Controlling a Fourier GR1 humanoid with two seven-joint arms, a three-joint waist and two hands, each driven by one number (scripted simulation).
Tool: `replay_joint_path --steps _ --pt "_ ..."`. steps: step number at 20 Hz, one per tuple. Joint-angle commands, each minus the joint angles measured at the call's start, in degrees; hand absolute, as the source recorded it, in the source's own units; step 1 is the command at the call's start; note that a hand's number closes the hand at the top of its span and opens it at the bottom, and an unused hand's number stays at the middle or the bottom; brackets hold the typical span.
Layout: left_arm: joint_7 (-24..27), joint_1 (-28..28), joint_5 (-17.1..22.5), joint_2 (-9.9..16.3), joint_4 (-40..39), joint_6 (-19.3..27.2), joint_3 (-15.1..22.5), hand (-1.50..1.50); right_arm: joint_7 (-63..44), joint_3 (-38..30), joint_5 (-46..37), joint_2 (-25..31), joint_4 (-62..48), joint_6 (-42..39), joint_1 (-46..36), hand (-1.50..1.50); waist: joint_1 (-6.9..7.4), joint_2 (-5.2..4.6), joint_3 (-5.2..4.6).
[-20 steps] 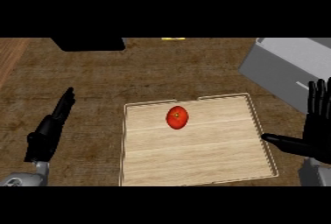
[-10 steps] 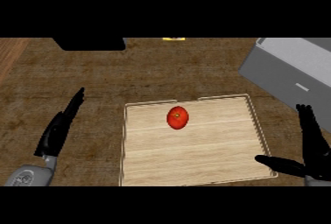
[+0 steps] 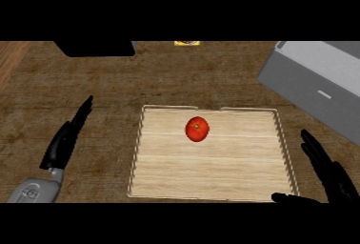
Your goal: Pick the tomato from the tray and place it in the cardboard box
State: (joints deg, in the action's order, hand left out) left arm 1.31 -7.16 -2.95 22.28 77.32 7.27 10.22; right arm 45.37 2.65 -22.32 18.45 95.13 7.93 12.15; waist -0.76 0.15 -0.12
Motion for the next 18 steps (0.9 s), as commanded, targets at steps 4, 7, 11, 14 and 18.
replay_joint_path --steps 4,7,11,14,18 --pt "2.15 0.1 -1.3 -1.04 -1.55 -0.62 -0.66 0.0 -21.24 8.98 -16.09 -1.86 16.11 0.89 5.09 -1.5 0.39 -0.09 0.01" --pt "-1.14 -0.71 -0.67 -0.81 -0.14 -2.48 -1.76 0.0 -29.12 8.5 -18.56 -2.1 19.27 -2.68 3.01 -1.5 0.64 -0.11 0.07" --pt "0.71 -1.62 -2.61 -2.77 -1.72 -1.58 -1.72 0.0 -35.41 13.05 -27.98 -6.0 14.67 -2.29 -0.65 -1.5 0.76 -0.15 0.1" --pt "1.69 -1.01 -4.08 -4.55 -2.91 -1.4 -1.99 0.0 -38.73 16.92 -31.27 -8.24 16.35 -3.75 0.1 -1.5 0.63 -0.12 0.1" --pt "-1.46 -2.59 -4.15 -3.09 -0.85 -4.53 -3.92 0.0 -41.86 16.93 -30.06 -9.83 13.82 -8.12 -3.36 -1.5 0.66 -0.12 0.12"
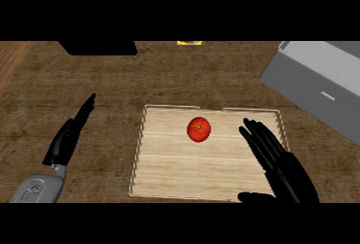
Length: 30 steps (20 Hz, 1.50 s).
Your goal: Pick the tomato from the tray and place it in the cardboard box
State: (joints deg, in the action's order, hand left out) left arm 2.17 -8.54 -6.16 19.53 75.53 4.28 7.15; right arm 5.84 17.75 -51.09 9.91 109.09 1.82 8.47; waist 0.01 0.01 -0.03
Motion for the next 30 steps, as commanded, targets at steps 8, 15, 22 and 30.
replay_joint_path --steps 8,15,22,30 --pt "-2.02 1.88 -3.42 -3.57 3.3 -2.46 -2.09 0.0 -0.94 0.65 -4.42 -3.03 -5.82 0.42 -4.29 -1.5 -0.04 0.04 0.03" --pt "0.19 2.13 -4.35 -2.82 3.03 -5.0 -4.69 0.0 -1.93 4.36 -10.99 -9.72 -13.45 9.06 -7.98 -1.5 0.07 0.03 0.03" --pt "1.49 -3.45 -6.52 -4.95 -4.18 -5.28 -7.06 0.0 -3.04 2.53 -10.31 -9.8 -21.49 5.93 -15.73 -1.5 -0.03 -0.05 0.02" --pt "1.04 0.47 -8.56 -6.28 -0.55 -5.99 -7.99 0.0 -0.87 -0.31 -10.28 -9.87 -27.88 9.17 -17.36 -1.5 0.03 -0.03 0.03"
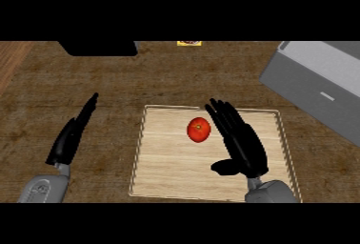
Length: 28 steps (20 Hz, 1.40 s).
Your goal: Pick the tomato from the tray and place it in the cardboard box
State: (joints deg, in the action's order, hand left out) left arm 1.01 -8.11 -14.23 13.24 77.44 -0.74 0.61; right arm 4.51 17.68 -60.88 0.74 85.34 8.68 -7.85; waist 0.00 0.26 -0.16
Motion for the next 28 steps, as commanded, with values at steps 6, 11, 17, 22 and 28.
replay_joint_path --steps 6,11,17,22,28 --pt "0.1 -1.53 -0.78 -1.06 -0.99 -1.5 -1.44 0.0 -1.66 2.25 0.58 -0.69 -5.5 2.16 -3.42 -1.5 0.05 -0.26 0.17" --pt "0.72 0.18 -0.9 -0.61 -0.16 -2.12 -1.82 0.0 -3.04 5.91 2.81 -0.69 -13.02 6.04 -7.23 -1.5 0.33 -0.29 0.17" --pt "-1.92 2.59 1.02 0.08 5.22 -4.76 -2.55 0.0 -2.86 6.7 5.48 -0.65 -15.67 8.83 -8.12 -1.5 0.45 -0.23 0.19" --pt "-0.08 0.0 -1.04 -0.59 1.22 -3.46 -2.91 0.0 -4.15 6.17 8.33 -0.66 -20.82 6.58 -15.8 -1.5 0.41 -0.31 0.17" --pt "1.04 -0.98 0.21 1.21 -0.75 -5.3 -4.85 0.0 -0.43 6.87 0.65 -0.67 -26.35 20.07 -15.02 1.5 0.59 -0.44 0.18"
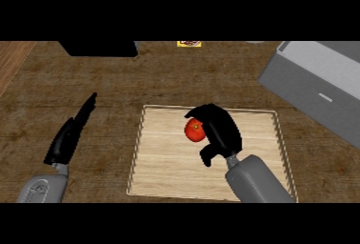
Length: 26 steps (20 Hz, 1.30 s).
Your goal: Pick the tomato from the tray and place it in the cardboard box
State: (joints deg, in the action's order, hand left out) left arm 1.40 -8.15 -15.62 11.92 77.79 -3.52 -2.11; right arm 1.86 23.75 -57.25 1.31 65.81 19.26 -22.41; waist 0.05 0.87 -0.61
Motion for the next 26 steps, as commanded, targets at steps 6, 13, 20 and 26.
replay_joint_path --steps 6,13,20,26 --pt "-0.28 -2.4 -1.59 -1.27 -2.17 1.02 0.24 0.0 1.84 -0.95 -4.37 -1.24 -4.76 14.46 -1.43 1.5 0.02 -0.95 0.62" --pt "1.98 -3.72 -0.91 0.41 -6.73 0.06 -2.27 0.0 -1.65 -1.47 -5.17 1.36 4.05 16.28 -0.08 1.5 -0.72 -0.94 0.58" --pt "0.98 -0.57 -1.07 -0.63 -0.12 -0.63 0.44 0.0 -29.94 -18.84 -7.36 9.29 -17.84 -4.88 -16.07 1.5 2.28 -2.52 0.16" --pt "2.55 -0.35 -0.51 -0.05 -1.5 -2.41 0.64 0.0 -43.75 -21.77 -12.54 12.89 -28.97 -12.98 -35.17 1.5 3.53 -1.95 0.51"
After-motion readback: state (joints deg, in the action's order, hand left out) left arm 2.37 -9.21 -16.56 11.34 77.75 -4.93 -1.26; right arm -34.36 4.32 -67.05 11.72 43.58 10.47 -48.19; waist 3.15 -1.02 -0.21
